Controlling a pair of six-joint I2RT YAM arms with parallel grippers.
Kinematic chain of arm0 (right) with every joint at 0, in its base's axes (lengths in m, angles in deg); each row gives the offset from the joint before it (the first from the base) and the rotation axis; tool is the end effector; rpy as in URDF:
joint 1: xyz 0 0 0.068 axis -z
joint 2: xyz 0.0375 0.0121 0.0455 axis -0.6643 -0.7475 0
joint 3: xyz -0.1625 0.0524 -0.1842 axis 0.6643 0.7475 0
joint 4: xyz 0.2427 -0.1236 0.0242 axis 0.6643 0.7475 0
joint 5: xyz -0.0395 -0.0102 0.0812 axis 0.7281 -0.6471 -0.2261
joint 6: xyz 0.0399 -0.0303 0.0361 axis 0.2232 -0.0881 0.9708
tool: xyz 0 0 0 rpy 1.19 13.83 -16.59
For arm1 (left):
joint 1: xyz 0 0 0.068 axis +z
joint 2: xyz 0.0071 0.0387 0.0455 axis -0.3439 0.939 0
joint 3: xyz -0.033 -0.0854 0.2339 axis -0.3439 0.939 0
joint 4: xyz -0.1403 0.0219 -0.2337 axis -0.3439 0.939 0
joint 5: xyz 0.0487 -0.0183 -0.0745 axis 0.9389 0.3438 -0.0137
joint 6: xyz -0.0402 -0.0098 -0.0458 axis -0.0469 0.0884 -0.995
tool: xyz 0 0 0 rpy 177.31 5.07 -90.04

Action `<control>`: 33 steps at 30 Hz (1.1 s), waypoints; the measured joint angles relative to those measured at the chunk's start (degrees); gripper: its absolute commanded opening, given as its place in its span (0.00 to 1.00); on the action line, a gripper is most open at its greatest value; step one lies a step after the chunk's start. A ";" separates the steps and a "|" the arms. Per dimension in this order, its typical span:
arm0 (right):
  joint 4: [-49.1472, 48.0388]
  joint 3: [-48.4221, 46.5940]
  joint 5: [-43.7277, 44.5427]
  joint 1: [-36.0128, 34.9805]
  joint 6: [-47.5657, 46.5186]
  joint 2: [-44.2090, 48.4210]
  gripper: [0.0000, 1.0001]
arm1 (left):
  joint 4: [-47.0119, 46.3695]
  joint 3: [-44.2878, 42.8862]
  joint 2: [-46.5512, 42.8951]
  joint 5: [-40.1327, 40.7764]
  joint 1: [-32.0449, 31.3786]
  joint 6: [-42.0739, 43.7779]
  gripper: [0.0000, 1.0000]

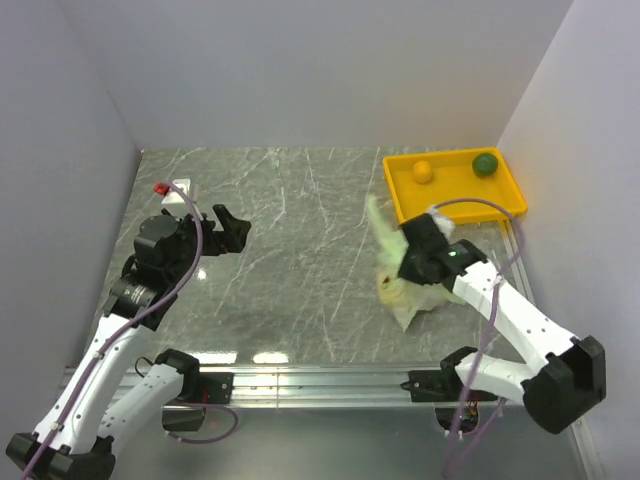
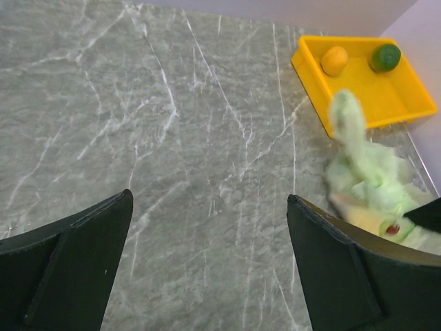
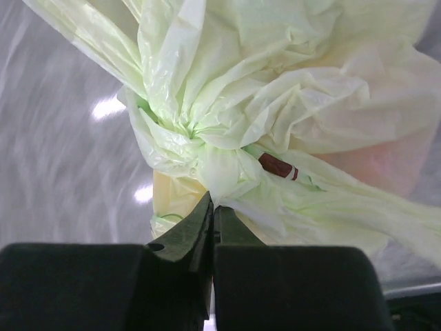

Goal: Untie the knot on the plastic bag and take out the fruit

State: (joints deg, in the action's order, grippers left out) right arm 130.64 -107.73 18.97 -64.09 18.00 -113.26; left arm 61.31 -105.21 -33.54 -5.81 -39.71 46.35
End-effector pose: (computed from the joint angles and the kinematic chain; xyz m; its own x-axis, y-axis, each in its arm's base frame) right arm 0.2243 0.0805 0.2261 -0.7580 0.3932 -0.5205 0.3473 0.9187 0.1883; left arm 0.1933 -0.0690 0.3411 -0.3346 -0.3068 -0.8910 0.2217 0.8934 -0.3908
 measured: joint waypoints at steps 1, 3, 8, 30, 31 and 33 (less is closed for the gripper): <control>1.03 -1.33 -0.90 -4.76 -0.07 -0.24 0.00 | -0.15 0.00 0.57 -0.26 -0.02 -0.07 0.99; 2.56 -5.31 -1.68 -14.32 -0.76 -2.54 0.00 | -0.13 -0.20 1.53 -1.03 -0.07 -0.28 0.99; 2.08 -21.24 -1.66 -33.86 -7.72 -15.06 0.00 | 1.05 -1.60 2.86 -2.01 -0.17 -1.14 0.99; -17.49 -8.35 -0.94 -37.97 -23.54 -18.03 0.67 | 4.72 9.88 7.54 -15.32 -4.35 -16.46 0.97; -17.99 -7.85 -1.14 -37.79 -22.82 -15.78 0.67 | 4.76 10.32 7.82 -15.52 -5.84 -16.96 0.97; -19.47 -7.30 -2.08 -36.85 -21.49 -12.70 0.67 | 4.57 10.45 8.04 -15.50 -8.44 -17.62 0.98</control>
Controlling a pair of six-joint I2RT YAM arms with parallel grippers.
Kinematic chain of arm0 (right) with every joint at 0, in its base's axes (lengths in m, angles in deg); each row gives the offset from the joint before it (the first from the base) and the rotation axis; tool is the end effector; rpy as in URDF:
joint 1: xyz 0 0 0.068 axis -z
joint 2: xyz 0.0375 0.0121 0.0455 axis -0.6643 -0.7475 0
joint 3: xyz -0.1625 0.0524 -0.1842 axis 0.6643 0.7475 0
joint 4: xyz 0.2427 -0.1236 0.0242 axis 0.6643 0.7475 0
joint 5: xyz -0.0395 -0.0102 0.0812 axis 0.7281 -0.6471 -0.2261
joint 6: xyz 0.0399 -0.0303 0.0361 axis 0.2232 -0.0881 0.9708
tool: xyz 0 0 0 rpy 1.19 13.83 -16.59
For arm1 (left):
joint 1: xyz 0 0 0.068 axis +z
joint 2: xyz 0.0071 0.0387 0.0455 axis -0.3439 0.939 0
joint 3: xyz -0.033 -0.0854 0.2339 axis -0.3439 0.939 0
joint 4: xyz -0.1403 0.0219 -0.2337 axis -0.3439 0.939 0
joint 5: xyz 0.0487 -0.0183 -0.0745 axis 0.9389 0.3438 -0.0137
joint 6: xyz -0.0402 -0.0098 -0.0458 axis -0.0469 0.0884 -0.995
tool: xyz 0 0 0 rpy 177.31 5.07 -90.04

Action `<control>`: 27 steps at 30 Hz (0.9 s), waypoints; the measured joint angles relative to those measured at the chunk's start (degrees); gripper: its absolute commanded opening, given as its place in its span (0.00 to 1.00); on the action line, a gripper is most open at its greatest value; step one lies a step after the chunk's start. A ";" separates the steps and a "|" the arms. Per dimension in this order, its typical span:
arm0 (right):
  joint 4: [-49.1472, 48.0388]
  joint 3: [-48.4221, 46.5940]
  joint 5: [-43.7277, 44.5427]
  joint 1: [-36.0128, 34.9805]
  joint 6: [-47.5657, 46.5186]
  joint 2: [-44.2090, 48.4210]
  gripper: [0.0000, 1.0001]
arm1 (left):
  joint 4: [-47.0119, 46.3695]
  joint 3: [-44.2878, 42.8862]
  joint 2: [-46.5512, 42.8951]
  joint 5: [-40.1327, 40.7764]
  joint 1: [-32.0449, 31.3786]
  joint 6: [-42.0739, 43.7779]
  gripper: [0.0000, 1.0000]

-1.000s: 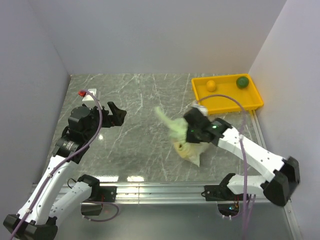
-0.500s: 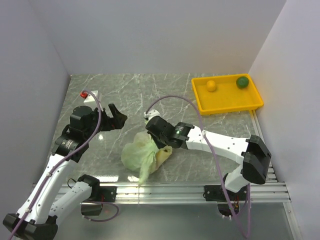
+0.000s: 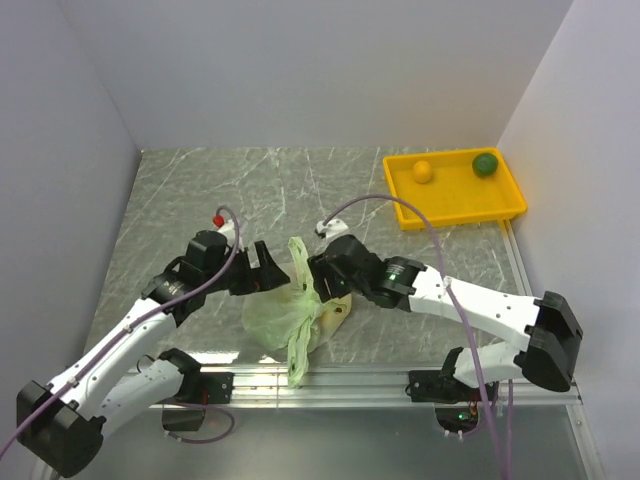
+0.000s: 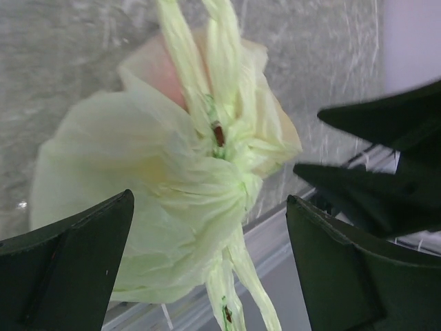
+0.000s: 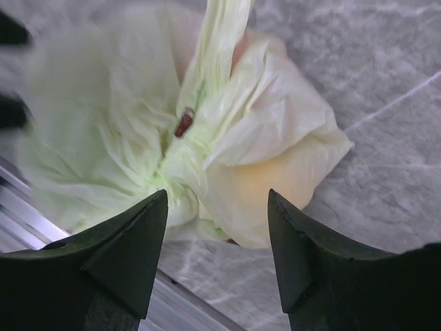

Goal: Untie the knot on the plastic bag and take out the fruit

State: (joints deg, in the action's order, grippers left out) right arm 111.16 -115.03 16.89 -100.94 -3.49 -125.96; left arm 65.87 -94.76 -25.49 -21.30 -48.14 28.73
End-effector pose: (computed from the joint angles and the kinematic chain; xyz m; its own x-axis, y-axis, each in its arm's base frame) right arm 0.1667 0.2619 0.2372 -0.6105 -0.3466 -0.7122 -0.5858 0.8028 0.1115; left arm 0.1926 -0.1168 0.2385 -0.8184 -0.2840 -0.4995 0.1382 0.7464 -0.6510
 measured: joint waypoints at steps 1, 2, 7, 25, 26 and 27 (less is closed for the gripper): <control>-1.25 0.28 -0.63 0.83 0.87 1.09 0.66 | -0.26 0.00 0.07 0.02 -1.18 -0.07 0.99; -2.47 0.72 -1.31 1.66 1.73 1.68 0.67 | -0.52 0.00 0.20 0.35 -2.82 -0.04 0.99; -8.59 6.54 -5.66 4.42 6.12 1.95 0.66 | -0.96 -0.02 2.29 3.15 -10.01 0.17 0.99; -18.40 13.68 -10.29 6.12 14.34 -0.46 0.03 | -0.24 -1.88 15.10 17.64 -23.93 2.51 0.02; -18.45 13.79 -10.23 6.12 14.47 -0.46 0.01 | -0.44 -1.88 15.47 17.86 -23.98 2.84 0.01; -18.47 13.86 -10.08 6.19 14.47 -0.46 0.00 | -0.63 -1.86 15.80 18.05 -24.00 2.78 0.01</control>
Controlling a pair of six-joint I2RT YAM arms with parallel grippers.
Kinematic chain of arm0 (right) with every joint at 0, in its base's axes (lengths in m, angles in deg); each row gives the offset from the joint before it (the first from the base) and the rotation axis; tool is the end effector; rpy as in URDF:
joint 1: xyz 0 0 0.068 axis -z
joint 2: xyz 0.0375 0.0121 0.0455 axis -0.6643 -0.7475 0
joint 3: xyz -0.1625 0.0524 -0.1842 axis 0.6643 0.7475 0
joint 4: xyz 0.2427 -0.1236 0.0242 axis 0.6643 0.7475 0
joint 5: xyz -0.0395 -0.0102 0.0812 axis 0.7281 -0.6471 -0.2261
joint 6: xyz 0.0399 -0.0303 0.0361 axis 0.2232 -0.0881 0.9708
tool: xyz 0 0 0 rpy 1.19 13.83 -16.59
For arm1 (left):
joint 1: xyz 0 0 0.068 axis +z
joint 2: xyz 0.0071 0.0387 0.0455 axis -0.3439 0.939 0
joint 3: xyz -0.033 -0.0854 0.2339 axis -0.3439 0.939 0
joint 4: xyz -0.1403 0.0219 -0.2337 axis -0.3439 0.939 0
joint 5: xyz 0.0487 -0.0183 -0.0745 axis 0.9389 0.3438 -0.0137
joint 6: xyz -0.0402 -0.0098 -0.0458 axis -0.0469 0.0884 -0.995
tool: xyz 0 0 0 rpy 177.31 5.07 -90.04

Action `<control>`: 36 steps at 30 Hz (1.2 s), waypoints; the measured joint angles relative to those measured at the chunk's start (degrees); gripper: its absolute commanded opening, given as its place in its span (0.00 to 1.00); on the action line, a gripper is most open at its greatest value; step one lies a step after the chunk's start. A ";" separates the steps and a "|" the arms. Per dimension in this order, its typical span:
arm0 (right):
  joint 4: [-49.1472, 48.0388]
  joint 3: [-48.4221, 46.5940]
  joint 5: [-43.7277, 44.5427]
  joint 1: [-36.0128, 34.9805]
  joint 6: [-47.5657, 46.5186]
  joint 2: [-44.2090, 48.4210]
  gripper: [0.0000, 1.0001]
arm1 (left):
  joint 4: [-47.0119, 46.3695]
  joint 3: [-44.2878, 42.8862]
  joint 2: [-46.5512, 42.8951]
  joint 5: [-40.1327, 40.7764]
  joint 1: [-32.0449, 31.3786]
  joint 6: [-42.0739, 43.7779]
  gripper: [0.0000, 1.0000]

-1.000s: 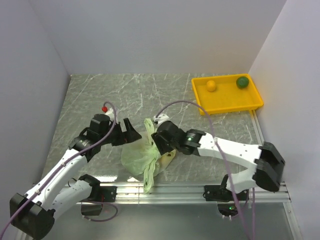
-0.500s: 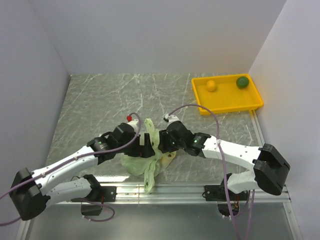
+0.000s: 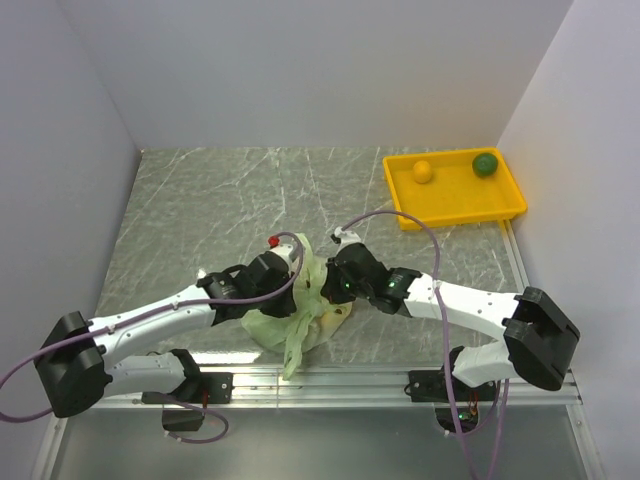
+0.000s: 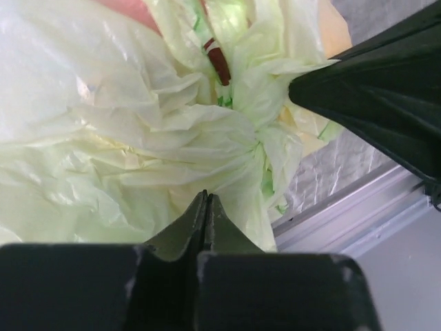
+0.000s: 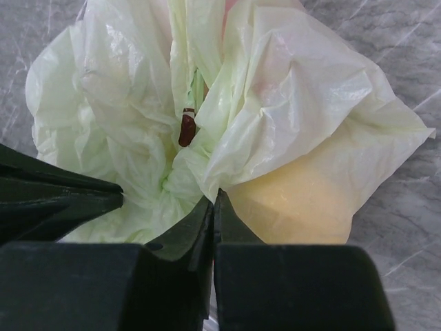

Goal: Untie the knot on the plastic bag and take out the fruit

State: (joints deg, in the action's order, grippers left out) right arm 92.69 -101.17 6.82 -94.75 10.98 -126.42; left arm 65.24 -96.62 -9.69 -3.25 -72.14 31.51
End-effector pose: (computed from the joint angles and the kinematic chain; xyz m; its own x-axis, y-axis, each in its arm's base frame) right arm 0.1838 0.2424 0.1790 -0.7739 -0.0686 -0.6295 -0.4109 0.8108 0.4168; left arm 0.1604 -0.2023 0.1884 -0.8471 0.0746 -0.5262 0.3110 0.8724 -0.3771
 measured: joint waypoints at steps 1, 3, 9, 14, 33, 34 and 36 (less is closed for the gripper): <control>0.00 0.04 0.11 0.15 0.02 0.09 0.00 | -0.15 0.00 0.35 0.20 -0.04 0.07 0.00; -0.04 0.55 0.04 1.03 0.22 0.70 0.00 | -0.31 0.09 0.63 1.16 -0.09 -0.24 0.01; 1.36 5.55 -0.09 10.95 1.29 9.31 0.00 | 0.11 0.59 -1.09 7.54 4.28 -2.75 0.00; 4.74 9.77 1.68 20.85 2.38 18.78 0.00 | 0.39 2.93 -6.95 9.07 23.96 -4.24 0.01; 24.83 -12.79 11.28 2.58 -6.93 21.35 0.73 | 3.04 -4.87 -19.80 -7.65 39.12 2.47 0.99; 24.90 -15.21 11.63 1.73 -7.87 19.96 0.73 | 3.65 -7.37 -20.20 -7.61 37.48 2.78 0.99; 25.05 -18.88 11.89 0.22 -9.27 16.90 0.73 | 3.52 -10.32 -20.37 -7.45 33.57 2.62 0.99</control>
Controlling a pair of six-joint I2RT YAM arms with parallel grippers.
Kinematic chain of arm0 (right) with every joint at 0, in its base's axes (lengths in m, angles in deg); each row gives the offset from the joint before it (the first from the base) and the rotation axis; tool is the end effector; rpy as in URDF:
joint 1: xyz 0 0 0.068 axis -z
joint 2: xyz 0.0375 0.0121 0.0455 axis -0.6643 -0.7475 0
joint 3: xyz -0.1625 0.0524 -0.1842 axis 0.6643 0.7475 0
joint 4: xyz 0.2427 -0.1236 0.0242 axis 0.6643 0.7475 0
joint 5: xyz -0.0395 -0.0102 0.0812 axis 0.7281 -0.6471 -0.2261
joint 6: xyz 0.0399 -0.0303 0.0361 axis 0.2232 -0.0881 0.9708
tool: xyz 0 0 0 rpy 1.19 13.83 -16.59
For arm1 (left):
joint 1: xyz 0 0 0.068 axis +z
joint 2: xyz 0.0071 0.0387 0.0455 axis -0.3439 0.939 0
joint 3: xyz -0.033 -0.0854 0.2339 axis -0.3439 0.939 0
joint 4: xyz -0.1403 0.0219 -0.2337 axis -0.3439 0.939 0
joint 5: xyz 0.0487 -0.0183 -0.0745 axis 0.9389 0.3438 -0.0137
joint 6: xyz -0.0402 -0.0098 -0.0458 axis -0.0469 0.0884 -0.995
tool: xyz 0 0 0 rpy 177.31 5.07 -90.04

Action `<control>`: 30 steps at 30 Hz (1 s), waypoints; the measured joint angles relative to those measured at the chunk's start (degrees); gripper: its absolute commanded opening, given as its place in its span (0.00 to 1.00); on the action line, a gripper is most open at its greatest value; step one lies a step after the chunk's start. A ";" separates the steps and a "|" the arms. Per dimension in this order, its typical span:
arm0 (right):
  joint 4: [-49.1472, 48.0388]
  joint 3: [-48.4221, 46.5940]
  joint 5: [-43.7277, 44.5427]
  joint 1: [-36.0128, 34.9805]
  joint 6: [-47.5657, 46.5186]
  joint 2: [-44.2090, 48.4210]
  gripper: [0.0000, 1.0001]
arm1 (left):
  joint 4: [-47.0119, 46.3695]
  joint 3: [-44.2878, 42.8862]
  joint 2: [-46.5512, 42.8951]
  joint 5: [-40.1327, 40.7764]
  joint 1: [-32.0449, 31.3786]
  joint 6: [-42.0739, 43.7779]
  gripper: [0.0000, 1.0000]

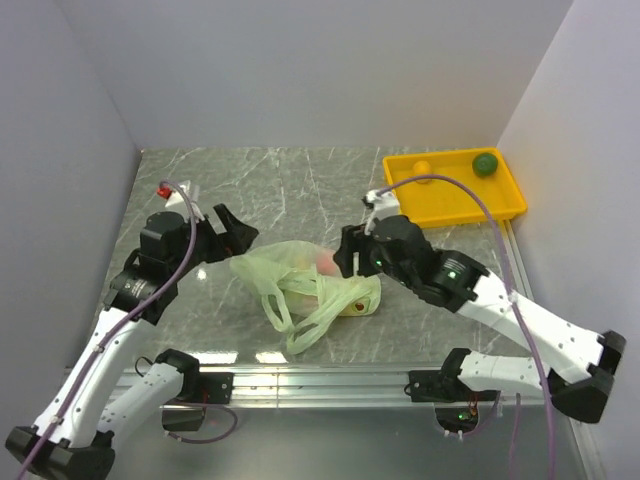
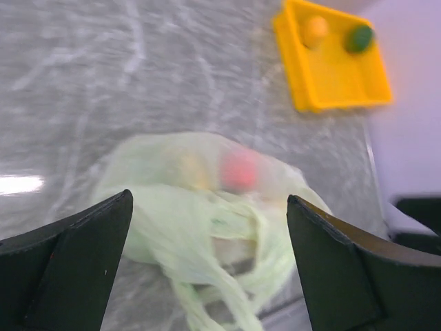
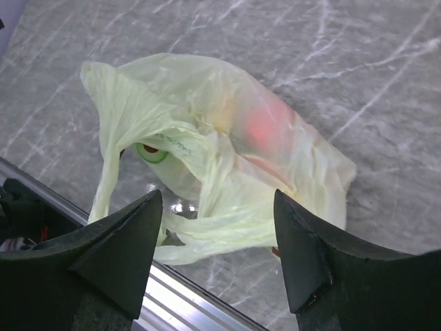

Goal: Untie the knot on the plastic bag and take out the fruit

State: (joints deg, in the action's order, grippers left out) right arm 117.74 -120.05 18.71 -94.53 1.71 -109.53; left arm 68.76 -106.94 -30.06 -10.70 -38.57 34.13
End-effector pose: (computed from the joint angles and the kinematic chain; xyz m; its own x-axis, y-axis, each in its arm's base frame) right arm 0.1634 0.1977 0.3342 -0.5580 -0.0311 -0.8293 -0.4485 0.8521 0.2699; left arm 0.1997 -0.0710 0.3257 -0.5244 -0.4404 -0.7287 0.1044 0.8161 -0.5684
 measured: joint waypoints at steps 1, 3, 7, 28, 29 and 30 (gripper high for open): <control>-0.09 -1.31 0.00 -0.72 -0.59 -1.99 0.73 | -0.09 -0.44 -0.07 0.00 -1.92 -0.50 0.99; -0.35 -2.86 -0.26 -1.86 -1.60 -6.58 0.73 | 0.20 0.04 -0.24 0.22 -6.12 -2.27 0.99; -0.81 -3.06 -2.19 -2.64 -2.21 -16.39 0.69 | 1.44 3.43 1.46 1.86 -13.35 -5.81 0.99; -6.86 -1.46 4.70 -0.68 -2.56 -24.24 0.00 | -4.37 5.49 3.15 4.31 -25.11 2.64 0.98; -7.10 -1.14 4.79 -0.37 -2.45 -23.17 0.00 | -5.95 5.44 3.65 3.30 -25.38 4.39 0.98; -7.23 -0.66 4.81 0.04 -2.27 -21.77 0.00 | -7.72 5.46 4.57 2.21 -25.73 6.40 0.98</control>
State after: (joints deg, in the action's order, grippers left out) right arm 110.51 -120.71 23.51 -94.49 -0.56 -131.30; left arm 61.04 -101.47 -25.49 -8.49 -64.30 40.54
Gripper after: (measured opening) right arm 0.007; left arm 0.981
